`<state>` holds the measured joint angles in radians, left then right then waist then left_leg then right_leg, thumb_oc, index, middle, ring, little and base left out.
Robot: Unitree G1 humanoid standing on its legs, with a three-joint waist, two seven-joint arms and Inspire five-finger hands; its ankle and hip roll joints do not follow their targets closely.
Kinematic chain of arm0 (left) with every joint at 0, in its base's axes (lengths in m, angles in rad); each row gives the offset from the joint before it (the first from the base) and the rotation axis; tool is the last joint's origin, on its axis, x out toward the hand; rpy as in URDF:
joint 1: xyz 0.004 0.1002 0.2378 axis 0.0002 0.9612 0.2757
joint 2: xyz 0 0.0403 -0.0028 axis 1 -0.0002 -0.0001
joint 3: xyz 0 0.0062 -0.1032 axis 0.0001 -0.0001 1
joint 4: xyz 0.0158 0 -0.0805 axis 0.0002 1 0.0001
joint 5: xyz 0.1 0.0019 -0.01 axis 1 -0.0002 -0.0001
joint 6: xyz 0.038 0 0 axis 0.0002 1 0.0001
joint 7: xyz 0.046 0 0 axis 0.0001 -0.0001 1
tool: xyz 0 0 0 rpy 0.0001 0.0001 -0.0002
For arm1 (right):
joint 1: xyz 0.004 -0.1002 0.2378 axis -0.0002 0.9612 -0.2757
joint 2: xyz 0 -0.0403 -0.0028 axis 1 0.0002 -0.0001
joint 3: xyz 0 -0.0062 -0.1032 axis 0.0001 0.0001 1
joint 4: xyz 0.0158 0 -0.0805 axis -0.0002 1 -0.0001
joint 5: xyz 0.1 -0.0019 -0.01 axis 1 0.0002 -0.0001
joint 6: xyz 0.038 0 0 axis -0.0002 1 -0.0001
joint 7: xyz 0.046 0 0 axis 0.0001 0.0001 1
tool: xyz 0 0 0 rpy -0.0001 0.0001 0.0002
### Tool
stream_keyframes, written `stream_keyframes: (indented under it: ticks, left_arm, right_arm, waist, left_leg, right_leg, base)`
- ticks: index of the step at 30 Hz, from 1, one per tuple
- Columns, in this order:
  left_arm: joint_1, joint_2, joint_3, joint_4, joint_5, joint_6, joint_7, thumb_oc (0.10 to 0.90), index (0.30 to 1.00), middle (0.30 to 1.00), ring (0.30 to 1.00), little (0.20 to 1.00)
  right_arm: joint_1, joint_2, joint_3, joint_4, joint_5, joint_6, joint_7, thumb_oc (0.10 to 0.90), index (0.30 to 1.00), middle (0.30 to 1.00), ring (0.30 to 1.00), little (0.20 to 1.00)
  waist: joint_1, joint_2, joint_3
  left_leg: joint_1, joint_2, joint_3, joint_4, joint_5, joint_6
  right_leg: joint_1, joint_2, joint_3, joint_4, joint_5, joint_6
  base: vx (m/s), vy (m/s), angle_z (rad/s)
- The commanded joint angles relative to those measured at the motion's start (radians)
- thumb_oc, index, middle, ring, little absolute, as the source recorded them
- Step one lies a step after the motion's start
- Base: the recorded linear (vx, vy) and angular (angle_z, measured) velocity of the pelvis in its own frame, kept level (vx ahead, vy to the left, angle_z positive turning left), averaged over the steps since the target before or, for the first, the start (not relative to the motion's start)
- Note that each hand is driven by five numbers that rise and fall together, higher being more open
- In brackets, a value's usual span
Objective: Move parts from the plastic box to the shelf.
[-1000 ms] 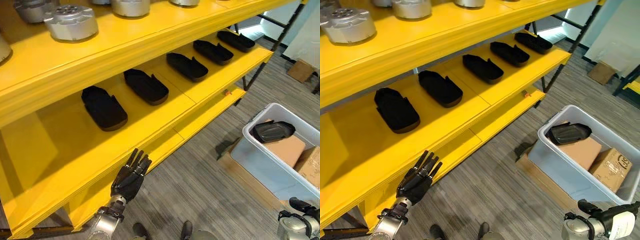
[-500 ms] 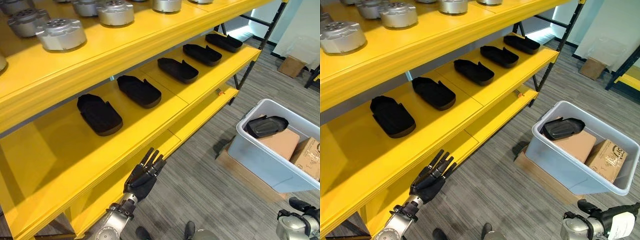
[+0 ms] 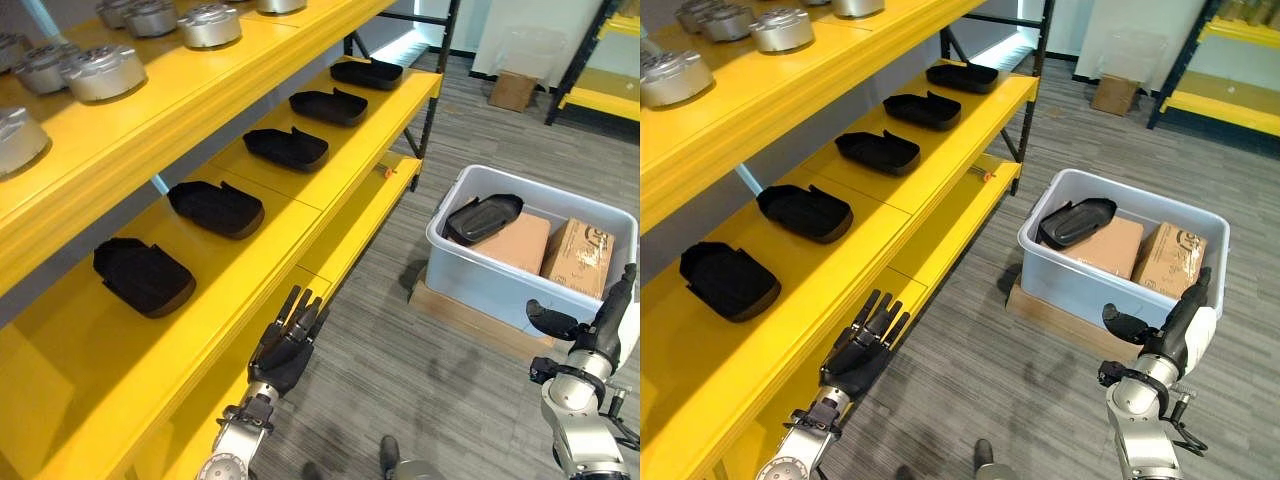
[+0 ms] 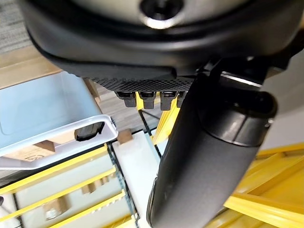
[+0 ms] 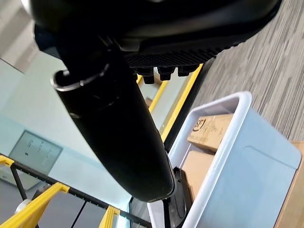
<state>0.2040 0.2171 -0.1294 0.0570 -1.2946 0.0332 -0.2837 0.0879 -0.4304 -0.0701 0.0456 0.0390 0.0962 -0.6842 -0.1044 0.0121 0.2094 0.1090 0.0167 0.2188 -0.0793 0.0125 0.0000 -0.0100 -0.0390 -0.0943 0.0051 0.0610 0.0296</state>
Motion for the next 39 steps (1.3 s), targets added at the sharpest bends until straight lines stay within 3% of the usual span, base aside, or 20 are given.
stream_keyframes:
  ticks: [1,10,13,16,19,21,23,25,27,29,33,34,37,39]
  left_arm:
    - [-0.031,0.005,0.055,-0.12,-0.042,-0.052,-0.025,0.9,1.0,1.0,1.0,1.0]
    - [-0.024,-0.013,0.055,-0.073,-0.088,-0.008,-0.083,0.9,1.0,1.0,1.0,1.0]
    - [-0.019,-0.011,0.055,-0.066,-0.026,-0.026,-0.094,0.9,1.0,1.0,1.0,1.0]
    - [-0.018,-0.004,0.052,-0.056,0.04,-0.054,-0.066,0.9,1.0,1.0,1.0,1.0]
    - [-0.008,-0.007,0.064,-0.061,-0.061,-0.054,-0.056,0.9,1.0,1.0,1.0,1.0]
    - [0.004,-0.003,0.094,-0.071,-0.047,-0.061,-0.052,0.9,1.0,1.0,1.0,1.0]
    - [0.004,0.003,0.11,-0.081,-0.052,-0.058,-0.036,0.9,1.0,1.0,1.0,1.0]
    - [-0.006,0.016,0.125,-0.079,-0.064,-0.056,-0.04,0.9,1.0,1.0,1.0,1.0]
    - [-0.015,0.029,0.137,-0.087,-0.08,-0.063,-0.024,0.9,1.0,1.0,1.0,1.0]
    - [-0.024,0.028,0.145,-0.084,-0.083,-0.066,0.008,0.9,1.0,1.0,1.0,1.0]
    - [-0.035,0.036,0.14,-0.068,-0.055,-0.05,-0.081,0.9,1.0,1.0,1.0,1.0]
    - [-0.032,0.043,0.136,-0.066,-0.05,-0.032,-0.144,0.9,1.0,1.0,1.0,1.0]
    - [-0.01,0.067,0.13,-0.067,-0.034,0.012,-0.239,0.9,1.0,1.0,1.0,1.0]
    - [0.002,0.079,0.104,-0.047,0.022,-0.025,-0.232,0.9,1.0,1.0,1.0,1.0]
  right_arm:
    - [-0.103,-0.053,0.005,-0.035,-0.084,-0.048,0.002,0.9,1.0,1.0,1.0,1.0]
    - [-0.064,-0.027,0.007,-0.031,-0.044,-0.021,0.029,0.9,1.0,1.0,1.0,1.0]
    - [-0.065,-0.019,0.021,-0.034,-0.06,-0.011,0.028,0.9,1.0,1.0,1.0,1.0]
    - [-0.079,-0.019,0.03,-0.029,-0.049,0.017,-0.044,0.9,1.0,1.0,1.0,1.0]
    - [-0.062,-0.009,-0.013,-0.02,-0.027,0.002,-0.097,0.9,1.0,1.0,1.0,1.0]
    - [-0.044,-0.001,-0.048,-0.002,-0.019,0.01,-0.101,0.9,1.0,1.0,1.0,1.0]
    - [-0.041,0.0,-0.069,0.021,-0.063,0.016,-0.106,0.9,1.0,1.0,1.0,1.0]
    - [-0.051,-0.008,-0.077,0.029,-0.094,0.024,-0.102,0.9,1.0,1.0,1.0,1.0]
    - [-0.068,-0.009,-0.077,0.034,-0.119,0.019,-0.09,0.9,1.0,1.0,1.0,1.0]
    - [-0.079,-0.001,-0.072,0.047,-0.122,0.014,-0.082,0.9,1.0,1.0,1.0,1.0]
    - [-0.086,0.012,-0.061,0.092,-0.078,-0.016,-0.084,0.9,1.0,1.0,1.0,1.0]
    - [-0.076,0.012,-0.068,0.096,-0.063,-0.026,-0.088,0.9,1.0,1.0,1.0,1.0]
    - [-0.059,0.019,-0.086,0.094,-0.058,-0.051,-0.079,0.9,1.0,1.0,1.0,1.0]
    - [-0.076,0.029,-0.079,0.1,-0.067,-0.044,-0.062,0.9,1.0,1.0,1.0,1.0]
  waist:
    - [0.054,-0.033,-0.03]
    - [0.062,-0.057,-0.061]
    - [0.066,-0.061,-0.063]
    - [0.069,-0.063,-0.066]
    - [0.069,-0.064,-0.073]
    - [0.07,-0.065,-0.072]
    - [0.073,-0.065,-0.064]
    - [0.074,-0.066,-0.042]
    - [0.08,-0.06,-0.003]
    - [0.092,-0.069,0.022]
    - [0.112,-0.098,0.037]
    - [0.11,-0.105,0.035]
    - [0.098,-0.103,0.03]
    - [0.101,-0.095,0.023]
  left_leg:
    - [-0.034,-0.028,-0.067,0.005,-0.004,-0.006]
    - [-0.042,-0.016,-0.047,-0.008,-0.011,-0.01]
    - [-0.036,-0.017,-0.039,-0.008,-0.016,-0.007]
    - [-0.025,-0.018,-0.032,-0.008,-0.021,-0.003]
    - [-0.018,-0.02,-0.028,-0.008,-0.026,0.0]
    - [-0.015,-0.02,-0.022,-0.008,-0.028,0.004]
    - [-0.015,-0.023,-0.011,-0.008,-0.027,0.014]
    - [-0.016,-0.024,0.015,-0.008,-0.027,0.03]
    - [-0.018,-0.012,0.034,-0.008,-0.025,0.046]
    - [-0.013,-0.003,0.036,-0.006,-0.023,0.051]
    - [0.004,0.023,0.007,0.003,-0.032,0.041]
    - [0.01,0.033,-0.008,0.002,-0.035,0.031]
    - [0.043,0.069,-0.027,-0.007,-0.048,0.002]
    - [0.068,0.103,-0.017,-0.008,-0.059,-0.019]
  right_leg:
    - [0.042,0.047,-0.035,0.035,-0.058,0.042]
    - [0.073,0.042,-0.065,-0.007,-0.055,0.053]
    - [0.082,0.041,-0.072,-0.015,-0.054,0.054]
    - [0.094,0.039,-0.074,-0.024,-0.05,0.054]
    - [0.1,0.035,-0.081,-0.03,-0.046,0.06]
    - [0.099,0.036,-0.089,-0.014,-0.056,0.058]
    - [0.085,0.043,-0.102,0.042,-0.081,0.055]
    - [0.032,0.055,-0.137,0.179,-0.086,0.063]
    - [-0.069,0.042,-0.174,0.405,-0.049,0.098]
    - [-0.121,0.007,-0.188,0.503,-0.017,0.129]
    - [-0.099,-0.08,-0.176,0.377,0.038,0.142]
    - [-0.081,-0.118,-0.144,0.278,0.069,0.149]
    - [-0.057,-0.206,-0.077,0.064,0.201,0.189]
    - [-0.043,-0.24,-0.084,-0.007,0.231,0.212]
  base:
    - [0.03,0.006,-0.32]
    - [0.06,0.027,-0.03]
    - [0.05,0.046,0.0]
    - [0.05,0.059,-0.01]
    - [0.05,0.072,0.01]
    - [0.02,0.116,0.01]
    - [-0.03,0.139,0.0]
    - [-0.09,0.151,-0.08]
    - [-0.12,0.113,-0.37]
    - [-0.05,-0.051,-0.65]
    - [0.02,-0.305,-0.2]
    - [0.13,-0.407,0.01]
    - [0.14,-0.393,0.19]
    - [0.15,-0.453,0.14]
